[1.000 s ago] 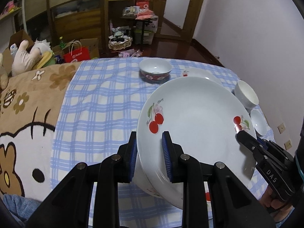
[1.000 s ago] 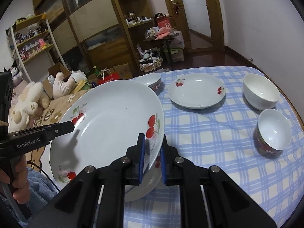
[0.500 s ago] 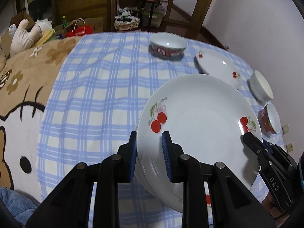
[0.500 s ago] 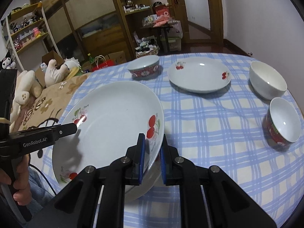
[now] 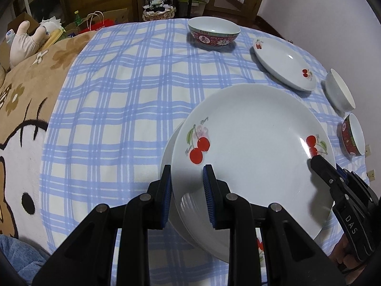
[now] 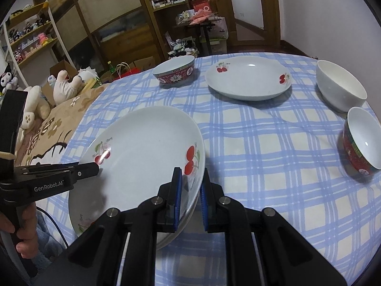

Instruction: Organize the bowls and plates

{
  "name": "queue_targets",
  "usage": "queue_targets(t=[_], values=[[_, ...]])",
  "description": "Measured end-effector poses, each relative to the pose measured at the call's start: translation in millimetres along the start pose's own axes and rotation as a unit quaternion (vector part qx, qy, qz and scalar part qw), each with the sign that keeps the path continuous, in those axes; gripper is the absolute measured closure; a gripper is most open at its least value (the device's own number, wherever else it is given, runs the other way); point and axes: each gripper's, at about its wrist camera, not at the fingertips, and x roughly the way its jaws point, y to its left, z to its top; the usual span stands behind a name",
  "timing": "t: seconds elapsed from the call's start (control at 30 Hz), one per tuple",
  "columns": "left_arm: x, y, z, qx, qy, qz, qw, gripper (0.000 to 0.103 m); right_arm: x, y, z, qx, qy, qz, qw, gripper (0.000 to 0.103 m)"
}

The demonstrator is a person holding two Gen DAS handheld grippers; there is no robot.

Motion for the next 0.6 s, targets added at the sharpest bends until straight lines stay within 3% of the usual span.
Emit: queue_targets(t=[0.6], values=[[23,-5,-3,0.016,0.033,0.014,0.9992,0.078,13,-4,-1,-0.002,0.011,-0.01,1.0,0.088]])
